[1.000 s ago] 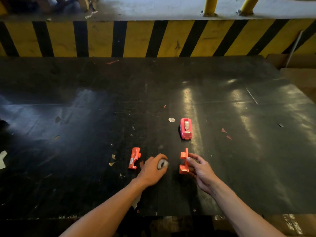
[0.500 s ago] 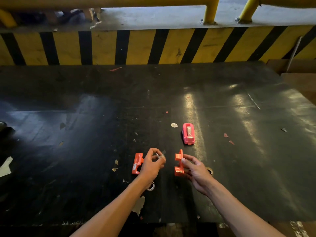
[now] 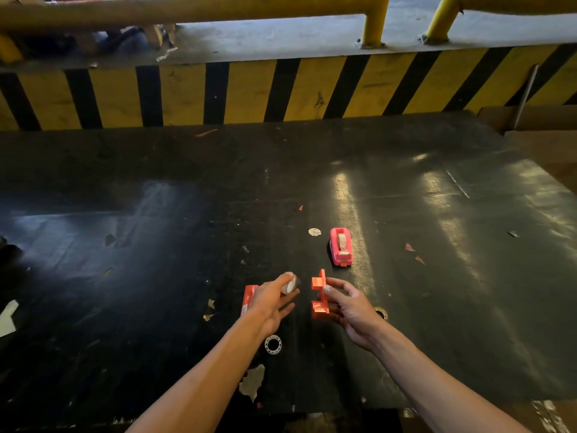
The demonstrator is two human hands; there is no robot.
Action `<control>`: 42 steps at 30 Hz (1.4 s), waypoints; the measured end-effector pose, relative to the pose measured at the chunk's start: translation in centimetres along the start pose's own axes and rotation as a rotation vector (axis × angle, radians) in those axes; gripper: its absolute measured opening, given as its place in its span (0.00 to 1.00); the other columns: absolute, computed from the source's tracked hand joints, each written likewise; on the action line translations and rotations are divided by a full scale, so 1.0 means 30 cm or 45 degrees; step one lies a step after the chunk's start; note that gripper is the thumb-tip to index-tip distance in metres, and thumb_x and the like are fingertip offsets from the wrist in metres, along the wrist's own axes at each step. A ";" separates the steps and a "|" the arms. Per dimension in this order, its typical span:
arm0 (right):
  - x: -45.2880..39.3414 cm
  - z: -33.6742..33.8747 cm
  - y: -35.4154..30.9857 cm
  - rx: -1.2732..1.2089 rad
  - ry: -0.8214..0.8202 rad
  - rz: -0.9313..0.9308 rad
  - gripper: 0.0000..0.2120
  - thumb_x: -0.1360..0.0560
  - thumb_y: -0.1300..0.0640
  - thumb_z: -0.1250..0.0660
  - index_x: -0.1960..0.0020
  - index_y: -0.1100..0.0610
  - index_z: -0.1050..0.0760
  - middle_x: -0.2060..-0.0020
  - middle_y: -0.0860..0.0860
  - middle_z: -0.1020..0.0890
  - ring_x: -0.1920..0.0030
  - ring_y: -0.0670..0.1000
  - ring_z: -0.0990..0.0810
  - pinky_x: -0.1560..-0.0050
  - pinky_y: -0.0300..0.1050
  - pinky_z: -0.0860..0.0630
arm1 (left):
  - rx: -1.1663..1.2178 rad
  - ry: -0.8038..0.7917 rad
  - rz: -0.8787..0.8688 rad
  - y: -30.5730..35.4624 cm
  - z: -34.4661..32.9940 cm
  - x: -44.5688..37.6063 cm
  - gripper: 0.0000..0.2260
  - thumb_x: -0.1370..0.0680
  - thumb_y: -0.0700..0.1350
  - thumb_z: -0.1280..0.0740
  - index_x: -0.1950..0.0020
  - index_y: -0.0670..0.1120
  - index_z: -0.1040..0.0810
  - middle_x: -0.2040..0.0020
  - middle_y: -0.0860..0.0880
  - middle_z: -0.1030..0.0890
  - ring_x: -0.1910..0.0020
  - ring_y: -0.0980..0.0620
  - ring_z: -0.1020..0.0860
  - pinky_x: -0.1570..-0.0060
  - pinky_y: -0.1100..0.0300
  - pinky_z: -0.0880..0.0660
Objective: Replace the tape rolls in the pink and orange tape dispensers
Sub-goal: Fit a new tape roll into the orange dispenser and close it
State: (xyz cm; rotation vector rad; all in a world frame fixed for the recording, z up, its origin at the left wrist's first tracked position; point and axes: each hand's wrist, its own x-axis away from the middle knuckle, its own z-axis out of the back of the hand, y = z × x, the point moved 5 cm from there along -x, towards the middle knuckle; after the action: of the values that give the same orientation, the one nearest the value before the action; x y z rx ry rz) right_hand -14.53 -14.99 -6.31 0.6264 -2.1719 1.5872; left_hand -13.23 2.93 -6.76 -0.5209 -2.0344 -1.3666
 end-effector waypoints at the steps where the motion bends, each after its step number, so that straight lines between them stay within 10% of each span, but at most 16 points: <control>1: 0.000 -0.001 0.000 0.003 -0.008 0.006 0.14 0.24 0.57 0.30 0.39 0.52 0.24 0.48 0.59 0.14 0.51 0.57 0.14 0.58 0.49 0.19 | -0.016 0.001 0.021 -0.003 -0.005 0.003 0.16 0.22 0.47 0.29 0.36 0.44 0.22 0.38 0.44 0.18 0.40 0.47 0.20 0.37 0.48 0.27; 18: -0.005 -0.001 0.014 0.205 -0.116 0.138 0.30 0.40 0.44 0.19 0.42 0.49 0.22 0.48 0.61 0.16 0.50 0.58 0.14 0.58 0.49 0.18 | -0.188 -0.340 0.059 -0.026 -0.073 0.031 0.15 0.23 0.42 0.27 0.37 0.46 0.19 0.47 0.43 0.13 0.47 0.45 0.14 0.47 0.50 0.20; 24: -0.011 0.007 0.038 0.212 -0.150 0.045 0.20 0.30 0.54 0.24 0.39 0.53 0.23 0.48 0.61 0.15 0.50 0.57 0.13 0.58 0.48 0.18 | -0.393 -0.301 0.045 -0.009 -0.066 0.051 0.14 0.22 0.44 0.29 0.37 0.46 0.19 0.49 0.46 0.12 0.51 0.50 0.13 0.63 0.61 0.18; 29: -0.009 0.015 0.072 0.004 -0.202 -0.121 0.20 0.29 0.56 0.27 0.38 0.54 0.24 0.49 0.61 0.14 0.52 0.57 0.14 0.56 0.50 0.19 | -0.703 -0.222 -0.043 0.012 -0.047 0.048 0.17 0.16 0.55 0.42 0.29 0.53 0.26 0.36 0.54 0.24 0.33 0.47 0.26 0.32 0.46 0.31; 33: -0.029 0.040 0.092 -0.087 -0.164 -0.153 0.17 0.25 0.59 0.30 0.37 0.56 0.24 0.50 0.59 0.13 0.52 0.57 0.15 0.45 0.55 0.24 | -1.136 -0.065 -0.379 0.020 0.029 0.063 0.16 0.17 0.48 0.37 0.28 0.48 0.26 0.35 0.48 0.22 0.39 0.51 0.23 0.41 0.57 0.24; 37: -0.039 0.065 0.103 -0.084 -0.140 -0.186 0.16 0.24 0.61 0.30 0.37 0.57 0.24 0.49 0.60 0.13 0.50 0.59 0.15 0.35 0.61 0.28 | -1.800 -0.143 -0.245 -0.085 0.127 0.064 0.25 0.23 0.49 0.27 0.28 0.52 0.29 0.26 0.45 0.34 0.27 0.46 0.33 0.28 0.49 0.31; 42: -0.040 0.062 0.110 -0.027 -0.115 -0.245 0.16 0.24 0.60 0.30 0.37 0.54 0.24 0.47 0.59 0.14 0.45 0.60 0.16 0.32 0.62 0.28 | -1.853 -0.023 -0.354 -0.124 0.170 0.067 0.21 0.23 0.46 0.27 0.31 0.52 0.26 0.29 0.47 0.31 0.30 0.49 0.30 0.30 0.52 0.28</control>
State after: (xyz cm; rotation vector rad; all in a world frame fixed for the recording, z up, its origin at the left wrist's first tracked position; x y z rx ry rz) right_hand -15.45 -15.75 -10.10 0.8874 -2.1160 1.4597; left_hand -18.44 6.18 -9.27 -0.8015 -0.7816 -2.8761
